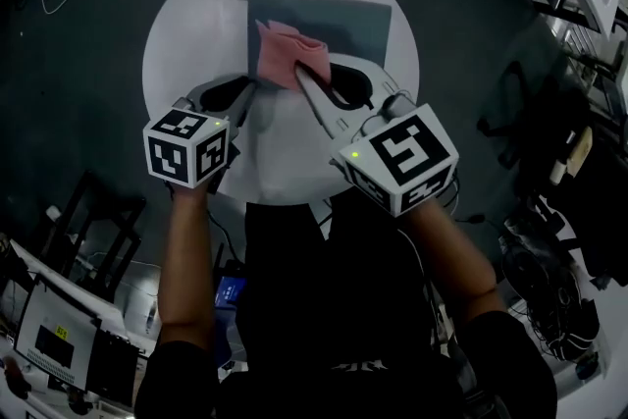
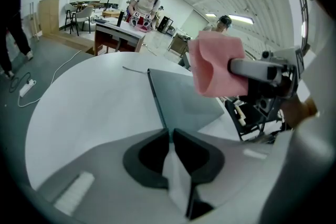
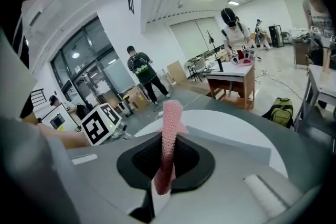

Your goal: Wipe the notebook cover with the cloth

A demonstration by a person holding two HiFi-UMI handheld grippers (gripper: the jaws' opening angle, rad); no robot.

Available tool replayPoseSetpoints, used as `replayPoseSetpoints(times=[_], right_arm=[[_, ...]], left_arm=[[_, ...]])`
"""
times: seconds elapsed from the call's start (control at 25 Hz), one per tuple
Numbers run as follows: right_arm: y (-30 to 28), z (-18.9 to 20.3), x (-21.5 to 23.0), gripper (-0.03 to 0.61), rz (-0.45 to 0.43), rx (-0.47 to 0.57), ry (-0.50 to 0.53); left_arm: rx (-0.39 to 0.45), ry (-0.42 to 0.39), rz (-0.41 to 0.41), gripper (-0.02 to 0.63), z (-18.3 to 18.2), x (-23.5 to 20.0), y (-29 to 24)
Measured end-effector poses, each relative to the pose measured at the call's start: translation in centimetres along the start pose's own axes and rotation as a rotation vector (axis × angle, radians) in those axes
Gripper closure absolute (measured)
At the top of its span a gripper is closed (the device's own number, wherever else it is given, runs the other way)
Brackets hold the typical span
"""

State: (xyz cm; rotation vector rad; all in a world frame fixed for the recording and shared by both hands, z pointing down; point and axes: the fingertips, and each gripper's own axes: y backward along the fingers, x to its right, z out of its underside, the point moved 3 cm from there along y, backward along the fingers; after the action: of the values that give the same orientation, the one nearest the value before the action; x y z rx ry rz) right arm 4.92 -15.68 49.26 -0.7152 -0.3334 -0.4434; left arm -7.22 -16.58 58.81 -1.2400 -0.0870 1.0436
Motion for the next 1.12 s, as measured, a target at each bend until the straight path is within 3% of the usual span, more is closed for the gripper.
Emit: replayPoseSetpoints(times=[0.2, 0.48, 0.92, 1.12], right_arm=[[-4.9, 1.3, -1.9, 0.568, -0.039, -0.061, 0.013], [-8.4, 4.1, -1.6, 0.568, 0.025, -0.173, 0.051], [-9.3, 5.8, -1.7, 0.569, 0.1, -0.264, 0.271], [-8.3, 6.2, -0.8, 0.568, 0.105, -0.268, 0.282]], left_arm=[[0.013, 0.005, 0.0, 0.581, 0.0, 0.0, 0.0], [0.028, 0.004, 0.001, 0.581, 0.0, 0.0, 0.1], [0.033, 0.005, -0.011, 0.581, 0.2, -0.1, 0.3], [0.022, 0.0, -0.018, 0.581, 0.2, -0.1, 0.2]])
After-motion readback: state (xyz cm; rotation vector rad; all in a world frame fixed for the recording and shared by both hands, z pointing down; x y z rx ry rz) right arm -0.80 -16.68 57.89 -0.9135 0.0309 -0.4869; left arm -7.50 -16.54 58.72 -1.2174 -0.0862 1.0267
